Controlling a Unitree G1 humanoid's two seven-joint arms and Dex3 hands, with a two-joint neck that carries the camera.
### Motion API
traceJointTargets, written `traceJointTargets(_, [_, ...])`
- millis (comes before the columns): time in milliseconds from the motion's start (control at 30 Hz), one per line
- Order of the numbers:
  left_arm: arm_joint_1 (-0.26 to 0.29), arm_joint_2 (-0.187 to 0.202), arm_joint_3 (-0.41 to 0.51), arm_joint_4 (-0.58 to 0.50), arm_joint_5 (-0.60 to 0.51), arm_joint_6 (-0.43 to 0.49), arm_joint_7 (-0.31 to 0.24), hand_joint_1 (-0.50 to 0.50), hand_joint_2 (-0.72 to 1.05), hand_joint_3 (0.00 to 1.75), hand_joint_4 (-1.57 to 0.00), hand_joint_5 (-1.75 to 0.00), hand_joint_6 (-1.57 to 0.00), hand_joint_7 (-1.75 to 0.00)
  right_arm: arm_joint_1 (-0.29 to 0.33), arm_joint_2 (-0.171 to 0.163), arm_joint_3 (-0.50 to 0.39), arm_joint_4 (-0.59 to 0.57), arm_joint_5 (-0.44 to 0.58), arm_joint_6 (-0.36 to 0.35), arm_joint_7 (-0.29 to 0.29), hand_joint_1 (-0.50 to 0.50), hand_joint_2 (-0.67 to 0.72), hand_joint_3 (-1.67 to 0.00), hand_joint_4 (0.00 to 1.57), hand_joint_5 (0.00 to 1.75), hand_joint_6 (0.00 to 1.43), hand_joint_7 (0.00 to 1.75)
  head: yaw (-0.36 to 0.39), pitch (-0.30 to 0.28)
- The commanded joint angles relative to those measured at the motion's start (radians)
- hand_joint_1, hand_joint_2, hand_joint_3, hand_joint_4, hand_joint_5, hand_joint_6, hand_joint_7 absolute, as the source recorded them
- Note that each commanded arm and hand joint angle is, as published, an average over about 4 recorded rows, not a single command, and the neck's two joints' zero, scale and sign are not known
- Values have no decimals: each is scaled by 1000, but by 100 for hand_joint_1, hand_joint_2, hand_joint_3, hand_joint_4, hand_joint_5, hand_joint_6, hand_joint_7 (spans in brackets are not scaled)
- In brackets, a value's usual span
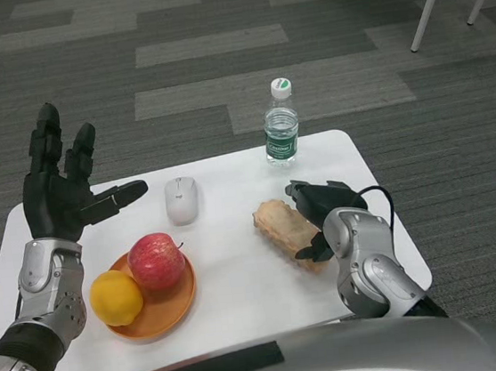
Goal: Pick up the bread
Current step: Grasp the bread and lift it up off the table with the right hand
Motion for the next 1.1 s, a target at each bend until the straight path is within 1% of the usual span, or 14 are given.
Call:
traceJointTargets(33, [-18,3,-3,7,-1,-8,-1,50,43,2,0,-38,0,0,-9,10,-3,17,-4,-10,1,-42,-48,-40,0,78,0,28,0,0])
traceJointTargets(133, [-18,3,-4,6,-1,-8,-1,50,43,2,0,-41,0,0,-10,13,6,26,4,-10,1,-42,-48,-36,0,78,0,28,2,-2])
traceJointTargets(267, [-18,3,-4,6,-1,-8,-1,50,43,2,0,-33,0,0,-12,15,8,34,20,-10,1,-42,-48,-30,0,78,0,28,5,-2])
traceJointTargets(400, [-16,3,-3,6,-1,-8,-1,50,43,2,0,-33,0,0,-18,20,7,54,39,-10,0,-42,-48,-22,0,78,0,28,9,-2])
traceJointTargets(500, [-14,3,-2,5,-1,-8,-1,50,43,2,0,-36,0,0,-27,22,8,82,44,-11,-4,-42,-43,-16,0,78,0,28,13,-3])
traceJointTargets(567, [-13,4,-2,5,-1,-8,-1,50,43,2,0,-36,0,0,-34,27,7,106,44,-17,-10,-42,-41,-16,0,78,0,28,14,-4])
traceJointTargets(633, [-13,4,-2,5,-1,-8,-1,50,43,0,0,-31,0,0,-41,33,3,126,44,-24,-16,-41,-41,-16,0,78,0,28,14,-5])
traceJointTargets(700, [-11,4,-2,4,-1,-8,-1,50,43,0,0,-36,0,0,-51,39,-1,148,43,-31,-25,-39,-41,-16,0,78,0,28,16,-5])
traceJointTargets(767, [-10,4,-2,3,-1,-8,-1,50,43,2,0,-41,0,0,-66,39,-1,181,44,-37,-37,-38,-38,-16,0,73,0,28,20,-5])
traceJointTargets(833, [-8,4,-1,0,-1,-8,-1,50,47,7,0,-36,0,0,-78,37,0,211,44,-43,-52,-38,-35,-16,0,68,0,28,22,-7])
traceJointTargets(900, [-6,4,0,-2,-1,-9,-1,50,47,9,0,-36,0,0,-82,36,0,233,44,-50,-66,-35,-35,-16,0,68,0,31,22,-7])
traceJointTargets(967, [-5,3,0,-2,-1,-10,-1,50,43,7,0,-38,0,0,-86,35,0,256,43,-57,-80,-29,-35,-16,0,68,0,35,23,-7])
traceJointTargets(1067, [-3,3,0,-3,0,-11,-1,50,47,2,0,-33,0,0,-89,35,-8,290,43,-77,-108,-19,-35,-16,0,68,0,38,22,-6])
traceJointTargets(1100, [-3,3,0,-3,0,-11,-1,50,47,4,0,-33,0,0,-90,34,-16,302,43,-83,-117,-16,-35,-16,0,68,0,42,23,-6])
